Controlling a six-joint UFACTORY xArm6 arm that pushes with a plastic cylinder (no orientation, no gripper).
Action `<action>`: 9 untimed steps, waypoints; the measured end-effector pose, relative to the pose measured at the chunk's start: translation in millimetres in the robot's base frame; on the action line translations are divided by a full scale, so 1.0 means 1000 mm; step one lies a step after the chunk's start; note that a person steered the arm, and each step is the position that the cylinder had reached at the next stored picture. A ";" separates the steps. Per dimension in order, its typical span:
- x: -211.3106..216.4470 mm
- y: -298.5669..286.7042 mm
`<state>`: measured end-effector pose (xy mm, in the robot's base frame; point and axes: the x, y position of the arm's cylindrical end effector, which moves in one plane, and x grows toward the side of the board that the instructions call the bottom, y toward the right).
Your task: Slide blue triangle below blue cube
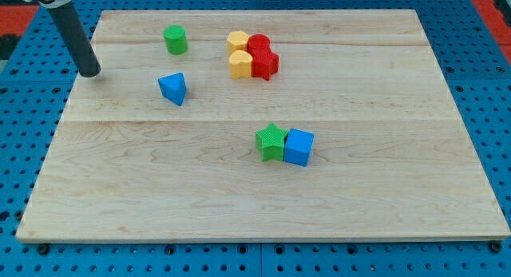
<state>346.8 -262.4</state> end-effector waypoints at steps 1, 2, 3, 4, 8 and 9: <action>-0.011 0.011; -0.014 0.041; -0.012 0.069; 0.009 0.100; 0.021 0.144; 0.061 0.168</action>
<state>407.5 -94.7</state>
